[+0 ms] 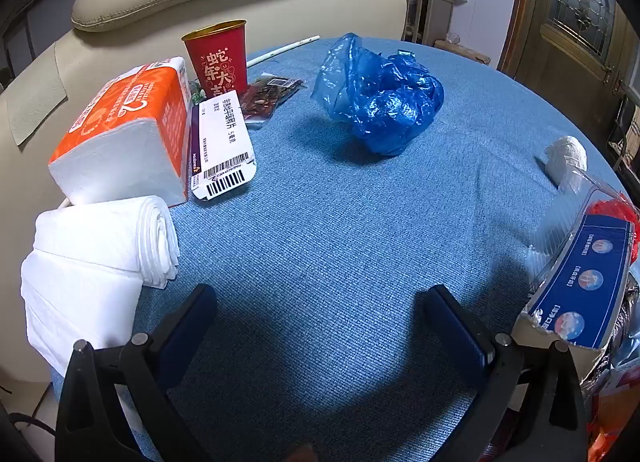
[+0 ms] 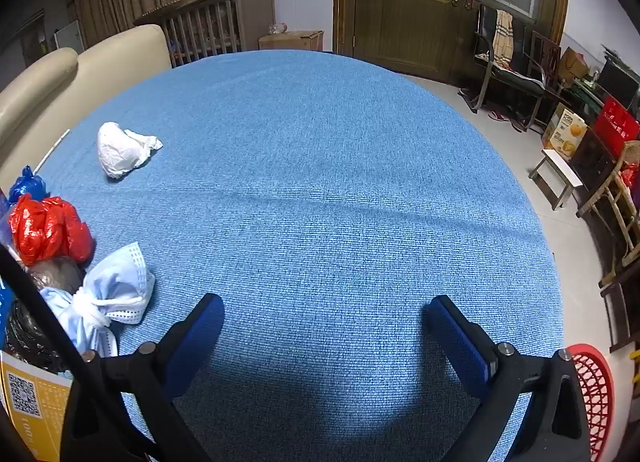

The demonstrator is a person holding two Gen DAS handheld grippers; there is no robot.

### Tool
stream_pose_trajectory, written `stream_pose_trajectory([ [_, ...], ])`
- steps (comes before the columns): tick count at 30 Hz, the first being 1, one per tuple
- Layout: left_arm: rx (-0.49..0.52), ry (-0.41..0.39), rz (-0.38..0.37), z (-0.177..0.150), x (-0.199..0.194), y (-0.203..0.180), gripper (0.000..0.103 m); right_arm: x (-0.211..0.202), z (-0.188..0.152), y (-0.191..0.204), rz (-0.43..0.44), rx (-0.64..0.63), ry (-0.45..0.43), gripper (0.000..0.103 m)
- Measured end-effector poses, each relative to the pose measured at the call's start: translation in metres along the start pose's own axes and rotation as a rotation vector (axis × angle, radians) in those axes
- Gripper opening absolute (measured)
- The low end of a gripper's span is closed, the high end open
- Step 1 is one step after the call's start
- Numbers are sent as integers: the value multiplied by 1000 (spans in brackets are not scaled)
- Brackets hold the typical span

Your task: Collect trash

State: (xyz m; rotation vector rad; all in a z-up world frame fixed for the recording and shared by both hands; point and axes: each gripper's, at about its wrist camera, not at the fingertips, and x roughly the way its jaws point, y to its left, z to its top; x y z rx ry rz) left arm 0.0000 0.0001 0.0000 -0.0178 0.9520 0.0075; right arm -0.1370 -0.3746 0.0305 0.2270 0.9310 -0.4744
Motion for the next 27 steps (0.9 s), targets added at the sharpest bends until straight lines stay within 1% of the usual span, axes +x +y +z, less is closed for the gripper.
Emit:
stream_pose_trajectory([
  [21, 7, 0, -2, -1, -1, 1, 103, 0, 0, 1, 1, 1, 1, 103],
  [24, 16, -13, -6, -5, -10, 3, 103, 0, 0, 1, 0, 0, 1, 103],
  [27, 27, -48, -13, -7, -27, 3, 103, 0, 0, 2, 0, 0, 1, 103],
])
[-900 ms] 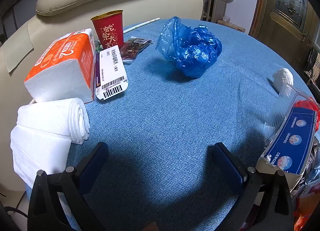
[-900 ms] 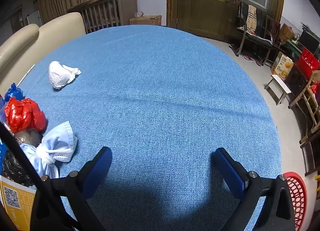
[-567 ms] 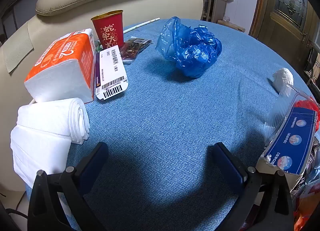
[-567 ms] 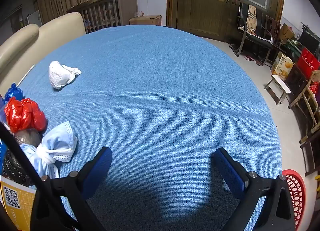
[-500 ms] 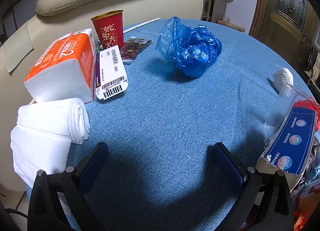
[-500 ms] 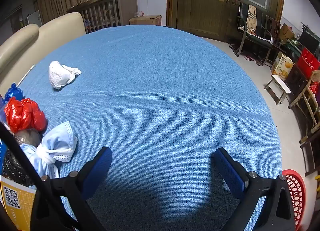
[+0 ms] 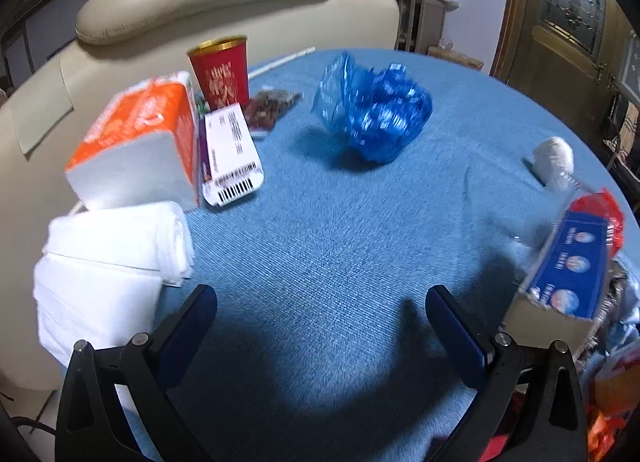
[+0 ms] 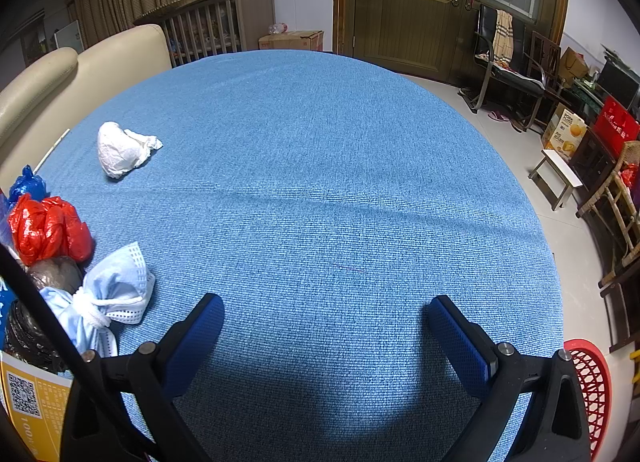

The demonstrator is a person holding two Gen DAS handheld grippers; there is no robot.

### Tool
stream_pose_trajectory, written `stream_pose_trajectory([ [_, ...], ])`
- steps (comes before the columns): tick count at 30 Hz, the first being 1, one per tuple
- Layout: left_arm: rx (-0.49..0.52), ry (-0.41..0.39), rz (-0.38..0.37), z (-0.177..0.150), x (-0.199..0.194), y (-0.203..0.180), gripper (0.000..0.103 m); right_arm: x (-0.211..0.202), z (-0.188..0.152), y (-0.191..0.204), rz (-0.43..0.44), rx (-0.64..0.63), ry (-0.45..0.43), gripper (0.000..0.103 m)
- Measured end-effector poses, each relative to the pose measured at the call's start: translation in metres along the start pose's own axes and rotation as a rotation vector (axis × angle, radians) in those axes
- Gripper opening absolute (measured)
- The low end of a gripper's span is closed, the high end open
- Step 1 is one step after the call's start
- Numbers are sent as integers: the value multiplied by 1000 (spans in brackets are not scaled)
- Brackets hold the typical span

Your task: Collect trash

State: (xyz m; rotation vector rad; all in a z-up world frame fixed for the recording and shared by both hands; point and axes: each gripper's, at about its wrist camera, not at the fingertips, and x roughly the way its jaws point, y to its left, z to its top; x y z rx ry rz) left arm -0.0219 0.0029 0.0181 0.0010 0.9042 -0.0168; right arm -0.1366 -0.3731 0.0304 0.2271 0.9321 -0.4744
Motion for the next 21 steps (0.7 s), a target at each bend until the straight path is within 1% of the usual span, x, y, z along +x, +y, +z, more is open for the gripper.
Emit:
stream_pose_trajectory([
  [5, 12, -38, -22, 1, -31, -1, 103, 0, 0, -1, 2, 2, 0, 103],
  [11, 8, -48, -58, 2, -48, -6, 103, 2, 0, -1, 0, 6, 0, 103],
  [14, 15, -62, -61, 1, -57, -10, 103, -1, 1, 1, -9, -6, 23, 103],
  [16, 21, -73, -68, 0, -64, -11, 103, -18, 0, 5, -56, -28, -52, 103],
  [17, 23, -75, -72, 0, -67, -12, 103, -33, -2, 7, -64, -46, -104, 103],
  [20, 21, -77, -81, -2, -75, -14, 103, -68, -7, 10, -42, -62, -193, 103],
  [21, 20, -82, -82, -3, -77, -15, 103, -75, -9, 11, -42, -67, -209, 103],
])
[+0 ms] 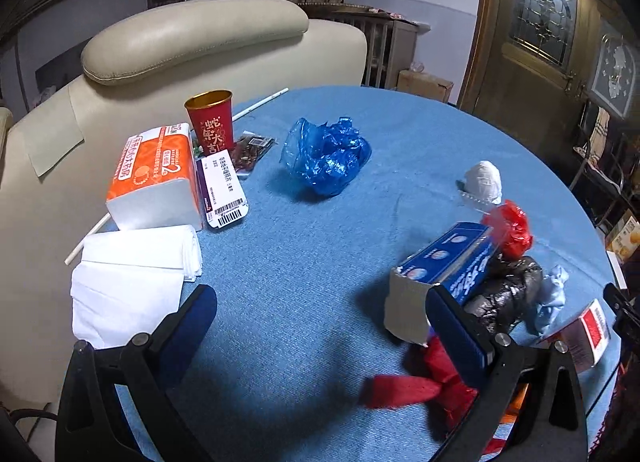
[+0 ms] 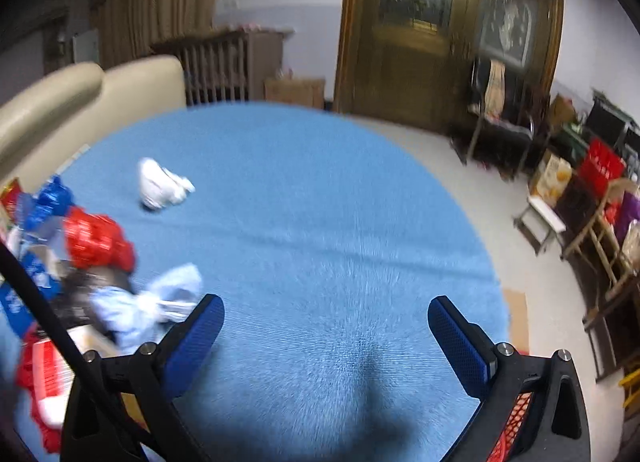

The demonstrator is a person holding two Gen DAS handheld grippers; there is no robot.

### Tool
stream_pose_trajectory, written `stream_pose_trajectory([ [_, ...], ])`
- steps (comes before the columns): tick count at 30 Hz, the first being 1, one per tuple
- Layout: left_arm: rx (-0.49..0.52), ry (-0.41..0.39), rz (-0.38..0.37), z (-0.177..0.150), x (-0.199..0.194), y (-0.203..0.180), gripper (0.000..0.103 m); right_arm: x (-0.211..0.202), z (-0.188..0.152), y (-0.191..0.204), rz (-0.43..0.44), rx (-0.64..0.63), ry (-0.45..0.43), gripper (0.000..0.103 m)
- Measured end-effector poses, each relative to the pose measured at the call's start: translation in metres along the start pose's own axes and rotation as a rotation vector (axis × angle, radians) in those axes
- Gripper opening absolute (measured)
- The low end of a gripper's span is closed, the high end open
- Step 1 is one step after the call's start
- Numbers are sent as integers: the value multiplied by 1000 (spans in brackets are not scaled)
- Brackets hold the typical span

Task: Collect trash
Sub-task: 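Grasp the white-and-red medicine box with the right gripper while the left gripper grasps the red plastic bag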

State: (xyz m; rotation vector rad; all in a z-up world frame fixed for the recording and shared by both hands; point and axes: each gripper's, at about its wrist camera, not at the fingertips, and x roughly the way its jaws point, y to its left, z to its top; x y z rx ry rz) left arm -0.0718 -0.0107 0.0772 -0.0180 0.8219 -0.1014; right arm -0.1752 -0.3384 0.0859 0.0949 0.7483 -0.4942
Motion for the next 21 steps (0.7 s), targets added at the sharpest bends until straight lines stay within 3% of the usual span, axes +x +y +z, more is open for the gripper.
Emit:
stream_pose_trajectory([
  [12, 20, -14, -14, -2, -10, -8, 103, -66, -18, 21, 177, -14, -48, 103],
  [21, 29, -20, -25, -4, -14, -12, 103, -74, -26, 33, 215, -29, -36, 103],
])
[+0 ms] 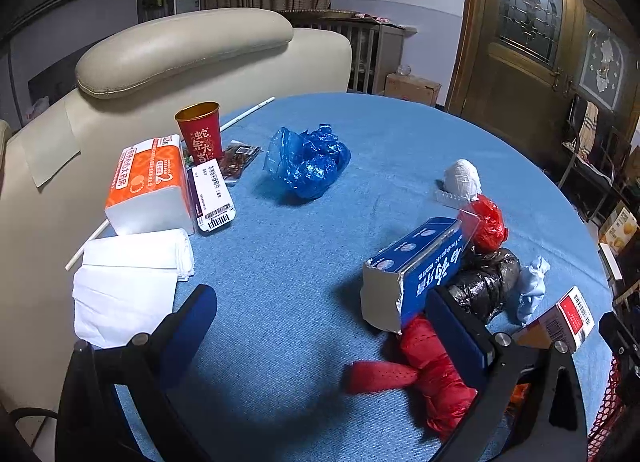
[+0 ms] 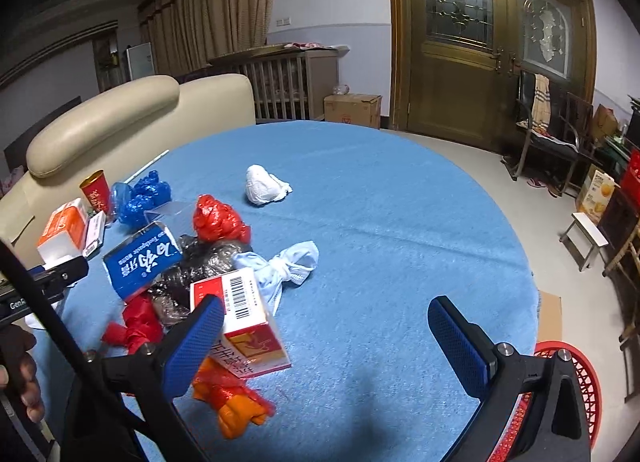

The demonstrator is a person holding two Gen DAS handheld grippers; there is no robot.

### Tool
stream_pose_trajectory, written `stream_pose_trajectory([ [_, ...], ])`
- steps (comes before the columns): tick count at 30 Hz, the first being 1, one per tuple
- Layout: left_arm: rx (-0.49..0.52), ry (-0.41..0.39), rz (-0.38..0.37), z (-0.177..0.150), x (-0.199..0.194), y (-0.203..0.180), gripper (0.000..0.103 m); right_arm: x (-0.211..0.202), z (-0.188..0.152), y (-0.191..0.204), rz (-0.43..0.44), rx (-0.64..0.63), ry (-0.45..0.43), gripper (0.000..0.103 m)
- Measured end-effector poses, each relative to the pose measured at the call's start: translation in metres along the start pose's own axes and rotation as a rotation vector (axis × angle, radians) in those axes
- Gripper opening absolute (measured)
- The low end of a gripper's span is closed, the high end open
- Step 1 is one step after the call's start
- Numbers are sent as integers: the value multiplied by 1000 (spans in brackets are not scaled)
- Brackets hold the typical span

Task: Collect trash
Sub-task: 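Grasp the white-and-red medicine box with the right gripper while the left gripper grasps the red plastic bag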

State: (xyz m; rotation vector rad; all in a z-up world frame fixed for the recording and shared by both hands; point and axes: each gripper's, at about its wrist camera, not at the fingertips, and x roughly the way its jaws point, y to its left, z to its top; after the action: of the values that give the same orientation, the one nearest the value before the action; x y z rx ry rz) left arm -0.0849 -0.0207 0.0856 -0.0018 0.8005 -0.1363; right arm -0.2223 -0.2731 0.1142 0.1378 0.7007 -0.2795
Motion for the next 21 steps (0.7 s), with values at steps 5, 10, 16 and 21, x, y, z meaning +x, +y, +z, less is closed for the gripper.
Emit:
stream_pose_trajectory([
  [5, 5, -6, -3, 1, -2, -1, 103, -1, 2, 1, 11, -2, 0, 103],
  [10, 8, -4, -5, -1, -2, -2, 103, 0, 1, 2, 18, -1, 4, 103],
  [16, 12, -5, -7, -1, -3, -3, 103, 0, 1, 2, 25, 0, 6, 103],
  [21, 10, -13, -9, 2, -5, -2, 103, 0, 1, 2, 24, 2, 4, 103],
])
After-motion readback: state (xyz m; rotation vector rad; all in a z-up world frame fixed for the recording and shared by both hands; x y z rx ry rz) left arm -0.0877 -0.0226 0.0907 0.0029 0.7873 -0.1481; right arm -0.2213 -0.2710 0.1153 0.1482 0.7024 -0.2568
